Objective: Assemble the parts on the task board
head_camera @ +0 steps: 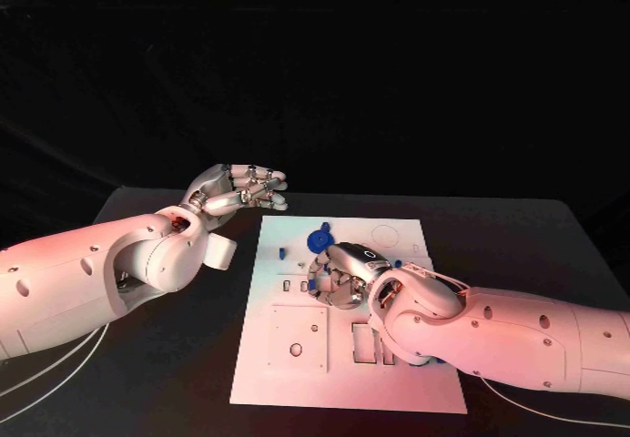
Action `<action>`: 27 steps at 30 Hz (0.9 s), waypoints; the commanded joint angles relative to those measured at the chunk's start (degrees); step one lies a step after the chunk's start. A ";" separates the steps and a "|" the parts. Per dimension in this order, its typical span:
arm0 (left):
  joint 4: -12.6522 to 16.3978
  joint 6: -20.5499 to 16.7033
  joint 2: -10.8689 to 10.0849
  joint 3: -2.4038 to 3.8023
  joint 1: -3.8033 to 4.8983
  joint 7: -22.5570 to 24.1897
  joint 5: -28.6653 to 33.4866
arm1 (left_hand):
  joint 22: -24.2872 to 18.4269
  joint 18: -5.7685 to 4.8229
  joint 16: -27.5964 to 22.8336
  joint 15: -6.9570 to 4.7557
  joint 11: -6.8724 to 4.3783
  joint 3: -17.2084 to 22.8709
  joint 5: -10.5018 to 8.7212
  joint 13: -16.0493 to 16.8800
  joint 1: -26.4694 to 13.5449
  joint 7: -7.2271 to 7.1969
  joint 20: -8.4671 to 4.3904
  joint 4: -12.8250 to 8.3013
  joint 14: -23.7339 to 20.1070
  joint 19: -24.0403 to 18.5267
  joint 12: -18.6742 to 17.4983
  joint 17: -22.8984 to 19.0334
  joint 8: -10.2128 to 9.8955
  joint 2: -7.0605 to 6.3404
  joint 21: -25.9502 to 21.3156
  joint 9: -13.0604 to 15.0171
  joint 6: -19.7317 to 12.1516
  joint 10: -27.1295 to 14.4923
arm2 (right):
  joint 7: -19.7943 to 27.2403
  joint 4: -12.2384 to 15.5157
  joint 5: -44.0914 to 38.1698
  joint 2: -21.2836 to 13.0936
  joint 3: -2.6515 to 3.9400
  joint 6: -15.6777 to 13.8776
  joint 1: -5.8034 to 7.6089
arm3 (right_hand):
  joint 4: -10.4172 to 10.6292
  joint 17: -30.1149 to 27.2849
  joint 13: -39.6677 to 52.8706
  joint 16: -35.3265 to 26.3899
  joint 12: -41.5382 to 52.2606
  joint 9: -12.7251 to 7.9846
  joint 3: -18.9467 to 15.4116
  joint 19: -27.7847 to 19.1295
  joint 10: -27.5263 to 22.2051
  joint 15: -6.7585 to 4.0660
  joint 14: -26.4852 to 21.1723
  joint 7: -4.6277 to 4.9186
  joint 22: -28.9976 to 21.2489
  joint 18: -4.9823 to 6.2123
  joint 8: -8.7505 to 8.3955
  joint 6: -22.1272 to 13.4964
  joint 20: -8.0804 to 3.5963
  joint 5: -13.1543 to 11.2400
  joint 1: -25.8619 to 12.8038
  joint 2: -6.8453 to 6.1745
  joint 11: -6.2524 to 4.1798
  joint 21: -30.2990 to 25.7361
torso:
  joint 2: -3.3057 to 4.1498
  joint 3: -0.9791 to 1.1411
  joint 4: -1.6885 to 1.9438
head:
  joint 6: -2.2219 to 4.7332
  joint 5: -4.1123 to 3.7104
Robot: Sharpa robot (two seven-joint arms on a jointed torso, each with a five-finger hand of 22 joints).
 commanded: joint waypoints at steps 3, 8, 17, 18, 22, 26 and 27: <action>0.04 1.17 0.11 0.02 0.03 0.17 -0.23 | 0.06 0.57 -0.31 0.09 0.22 0.08 -0.20 0.09 -0.46 0.14 0.11 -0.36 -0.36 -0.42 -0.29 0.06 -0.12 -0.16 0.19 0.10 -0.35 -0.32 | -0.70 -0.08 -1.98 0.17 -0.01 1.41 -0.16 | 0.23 14.79 10.13 0.34 -0.17 0.03 -0.25 0.02 2.08 -0.40 5.90 0.02 -0.01 -0.65 0.28 -0.25 -0.41 0.13 -0.79 -0.34 -0.29 -0.42 | -0.04 0.00 -0.02 | -0.01 0.03; 0.03 1.22 0.08 0.02 0.03 0.12 -0.23 | 0.06 0.57 -0.31 0.09 0.22 0.08 -0.20 0.09 -0.46 0.14 0.11 -0.36 -0.36 -0.42 -0.29 0.06 -0.12 -0.16 0.19 0.10 -0.35 -0.32 | -0.86 -0.20 -2.28 0.20 -0.01 1.46 -0.19 | 0.24 14.79 9.97 0.34 -0.32 0.00 -0.35 -0.02 1.95 -0.34 5.90 0.14 -0.09 -0.63 0.15 -0.62 -0.38 0.14 -1.12 -0.80 -0.21 -0.56 | -0.03 -0.01 0.03 | -0.01 -0.03; 0.07 1.21 -0.04 0.00 0.02 0.04 -0.24 | 0.08 0.55 -0.37 0.11 0.22 0.15 -0.21 0.09 -0.51 0.14 0.12 -0.46 -0.40 -0.49 -0.29 0.12 -0.14 -0.13 0.25 0.12 -0.36 -0.33 | -0.93 -0.09 -2.59 0.19 -0.02 1.20 -0.22 | 0.21 14.63 9.58 0.30 -0.69 -0.27 -0.42 -0.15 1.59 -0.01 5.87 0.70 -0.31 -0.59 -0.58 -2.11 -0.17 0.19 -1.62 -1.66 0.25 -0.92 | 0.00 0.01 0.01 | 0.00 0.26; 0.06 1.22 -0.05 0.00 0.02 0.02 -0.24 | 0.08 0.55 -0.37 0.11 0.22 0.15 -0.21 0.09 -0.51 0.14 0.12 -0.46 -0.40 -0.49 -0.29 0.12 -0.14 -0.13 0.25 0.12 -0.36 -0.33 | -0.93 -0.06 -2.61 0.18 -0.02 1.13 -0.22 | 0.21 14.63 9.58 0.30 -0.69 -0.27 -0.42 -0.15 1.59 -0.01 5.87 0.70 -0.31 -0.59 -0.58 -2.11 -0.17 0.19 -1.62 -1.66 0.25 -0.92 | 0.00 0.02 0.01 | 0.04 0.42; 0.02 1.32 -0.05 -0.02 0.02 -0.03 -0.26 | 0.08 0.55 -0.37 0.11 0.22 0.15 -0.21 0.09 -0.51 0.14 0.12 -0.46 -0.40 -0.49 -0.29 0.12 -0.14 -0.13 0.25 0.12 -0.36 -0.33 | -0.99 0.06 -2.65 0.18 -0.02 0.87 -0.22 | -0.08 14.52 9.33 0.27 -0.93 -0.55 -0.64 -0.24 1.34 0.37 5.84 1.19 -0.45 -0.56 -1.27 -3.34 0.14 0.19 -1.70 -2.63 0.70 -1.20 | 0.01 0.03 -0.01 | 0.03 0.49; -0.07 1.38 -0.03 -0.05 0.02 -0.04 -0.26 | 0.08 0.55 -0.37 0.11 0.22 0.15 -0.21 0.09 -0.51 0.14 0.12 -0.46 -0.40 -0.49 -0.29 0.12 -0.14 -0.13 0.25 0.12 -0.36 -0.33 | -0.94 0.12 -2.67 0.20 -0.02 0.85 -0.22 | -0.40 14.42 8.90 0.25 -1.32 -0.74 -0.86 -0.39 0.94 0.61 5.82 1.49 -0.68 -0.50 -1.74 -4.07 0.36 0.20 -1.56 -3.31 0.97 -1.52 | -0.05 0.03 -0.03 | 0.05 0.44; -0.09 1.39 -0.02 -0.06 0.02 -0.04 -0.26 | 0.08 0.55 -0.37 0.11 0.22 0.15 -0.21 0.09 -0.51 0.14 0.12 -0.46 -0.40 -0.49 -0.29 0.12 -0.14 -0.13 0.25 0.12 -0.36 -0.33 | -0.92 0.15 -2.67 0.20 -0.02 0.85 -0.22 | -0.44 14.40 8.85 0.24 -1.37 -0.79 -0.94 -0.41 0.89 0.66 5.82 1.56 -0.72 -0.49 -1.85 -4.24 0.41 0.20 -1.56 -3.45 1.03 -1.58 | -0.05 0.03 -0.03 | 0.05 0.44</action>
